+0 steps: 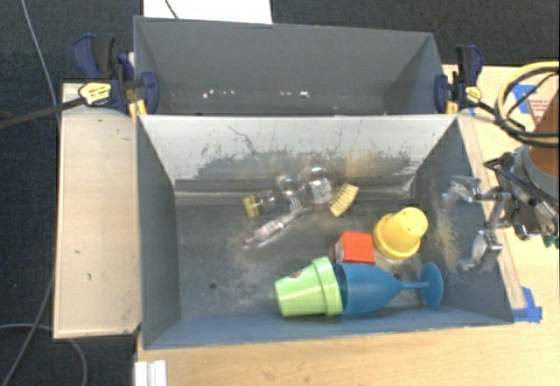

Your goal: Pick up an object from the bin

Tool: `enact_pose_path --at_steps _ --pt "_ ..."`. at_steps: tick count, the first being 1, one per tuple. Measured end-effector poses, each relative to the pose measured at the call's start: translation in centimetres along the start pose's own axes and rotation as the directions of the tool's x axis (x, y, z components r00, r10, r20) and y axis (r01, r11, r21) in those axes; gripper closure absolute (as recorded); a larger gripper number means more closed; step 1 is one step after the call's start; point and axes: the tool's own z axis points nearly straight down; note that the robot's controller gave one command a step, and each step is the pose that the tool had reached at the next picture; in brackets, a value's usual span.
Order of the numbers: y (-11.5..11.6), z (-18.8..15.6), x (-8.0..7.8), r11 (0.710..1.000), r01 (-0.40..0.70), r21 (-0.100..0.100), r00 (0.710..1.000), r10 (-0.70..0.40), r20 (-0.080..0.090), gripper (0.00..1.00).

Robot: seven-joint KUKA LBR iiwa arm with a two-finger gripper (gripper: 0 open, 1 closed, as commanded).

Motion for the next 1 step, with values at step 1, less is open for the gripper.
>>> enact_pose_path --at_steps 1 --pt "0.0 0.0 0.0 1.0 0.001 0.0 1.0 -0.001 0.0 0.0"
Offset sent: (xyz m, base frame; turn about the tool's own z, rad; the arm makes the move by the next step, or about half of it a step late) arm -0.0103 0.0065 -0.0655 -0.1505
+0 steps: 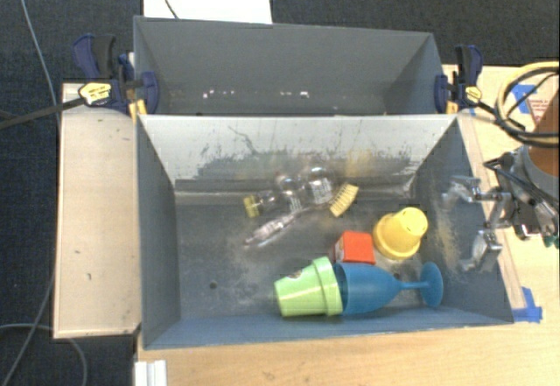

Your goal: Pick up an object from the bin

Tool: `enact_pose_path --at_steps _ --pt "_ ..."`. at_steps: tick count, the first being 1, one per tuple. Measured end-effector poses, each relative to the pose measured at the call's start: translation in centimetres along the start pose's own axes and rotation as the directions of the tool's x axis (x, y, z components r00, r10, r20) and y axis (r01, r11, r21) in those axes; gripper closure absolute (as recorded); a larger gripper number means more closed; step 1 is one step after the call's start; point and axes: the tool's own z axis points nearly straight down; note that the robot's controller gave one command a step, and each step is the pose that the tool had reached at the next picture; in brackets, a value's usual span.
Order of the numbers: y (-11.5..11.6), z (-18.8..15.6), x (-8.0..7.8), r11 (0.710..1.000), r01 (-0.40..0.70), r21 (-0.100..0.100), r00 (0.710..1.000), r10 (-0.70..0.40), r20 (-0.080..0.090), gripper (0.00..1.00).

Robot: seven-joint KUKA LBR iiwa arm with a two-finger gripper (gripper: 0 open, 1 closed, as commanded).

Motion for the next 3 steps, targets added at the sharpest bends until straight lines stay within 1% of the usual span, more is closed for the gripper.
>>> enact_pose_path --at_steps 1,2,3 --pt "0.7 6.6 1.0 0.989 0.146 -0.002 0.989 -0.146 -0.002 0.0" --pt "1.3 6.6 -0.7 0.904 0.427 0.003 0.904 -0.427 0.005 0.0" --pt "0.6 11.3 0.4 0.869 0.496 -0.001 0.869 -0.496 0.0 0.0"
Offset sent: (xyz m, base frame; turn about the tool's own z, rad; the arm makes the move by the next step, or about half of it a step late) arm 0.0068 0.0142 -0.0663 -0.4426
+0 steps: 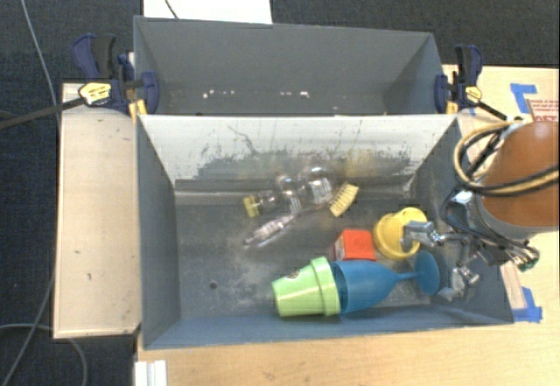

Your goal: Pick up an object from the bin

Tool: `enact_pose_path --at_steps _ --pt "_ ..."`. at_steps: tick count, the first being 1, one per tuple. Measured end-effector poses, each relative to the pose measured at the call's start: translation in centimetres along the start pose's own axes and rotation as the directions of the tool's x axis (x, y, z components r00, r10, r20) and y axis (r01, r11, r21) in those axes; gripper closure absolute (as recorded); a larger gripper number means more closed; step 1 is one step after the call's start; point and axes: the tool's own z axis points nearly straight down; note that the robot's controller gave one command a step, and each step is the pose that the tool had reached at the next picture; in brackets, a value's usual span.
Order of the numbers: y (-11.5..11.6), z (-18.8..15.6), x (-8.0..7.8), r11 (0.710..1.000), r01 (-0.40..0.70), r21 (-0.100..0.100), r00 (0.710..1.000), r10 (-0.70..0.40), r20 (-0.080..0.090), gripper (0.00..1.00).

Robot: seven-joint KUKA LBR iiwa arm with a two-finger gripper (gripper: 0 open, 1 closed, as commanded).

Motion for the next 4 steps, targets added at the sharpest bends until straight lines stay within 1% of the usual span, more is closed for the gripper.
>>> enact_pose_path --at_steps 1,2,3,4 --pt "-2.2 0.6 -1.5 0.937 0.349 0.014 0.937 -0.349 0.009 0.0" --pt "0.0 2.8 0.5 0.917 0.398 0.002 0.917 -0.398 0.007 0.0" --pt "0.0 3.2 0.4 0.886 0.464 0.003 0.886 -0.464 0.008 0.0" --pt "2.2 1.9 -0.9 0.907 0.42 0.008 0.907 -0.42 0.011 1.0"
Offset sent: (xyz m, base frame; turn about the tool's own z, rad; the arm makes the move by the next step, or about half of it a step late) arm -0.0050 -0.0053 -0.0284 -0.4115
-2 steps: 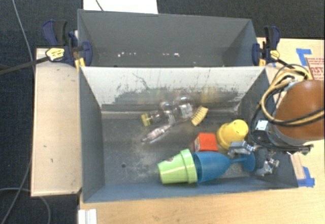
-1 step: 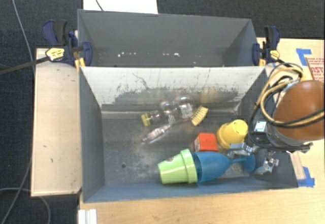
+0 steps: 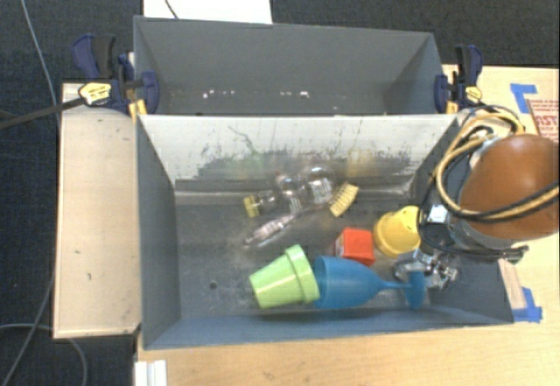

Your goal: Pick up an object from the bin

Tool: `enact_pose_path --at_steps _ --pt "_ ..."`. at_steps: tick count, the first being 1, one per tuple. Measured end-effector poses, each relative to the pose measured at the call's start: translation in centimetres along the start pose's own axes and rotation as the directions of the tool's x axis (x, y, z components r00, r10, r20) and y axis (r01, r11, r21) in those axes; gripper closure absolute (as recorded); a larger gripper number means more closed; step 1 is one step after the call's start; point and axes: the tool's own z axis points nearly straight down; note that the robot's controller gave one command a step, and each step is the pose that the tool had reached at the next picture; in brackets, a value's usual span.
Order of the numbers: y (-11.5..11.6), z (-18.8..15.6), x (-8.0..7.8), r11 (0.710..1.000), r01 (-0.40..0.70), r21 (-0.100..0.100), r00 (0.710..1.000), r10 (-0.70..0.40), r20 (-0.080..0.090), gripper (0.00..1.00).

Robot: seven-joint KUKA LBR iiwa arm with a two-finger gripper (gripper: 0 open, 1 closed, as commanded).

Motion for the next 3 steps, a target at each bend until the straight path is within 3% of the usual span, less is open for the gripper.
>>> enact_pose_path --at_steps 1,2,3 --pt "0.0 0.0 0.0 1.0 0.001 0.0 1.0 -0.001 0.0 1.0" --pt "-0.2 3.1 0.6 1.0 -0.02 0.008 1.0 0.02 0.005 1.0" --pt "-0.7 -6.1 -0.2 1.0 -0.01 -0.002 1.0 0.01 0.002 1.0"
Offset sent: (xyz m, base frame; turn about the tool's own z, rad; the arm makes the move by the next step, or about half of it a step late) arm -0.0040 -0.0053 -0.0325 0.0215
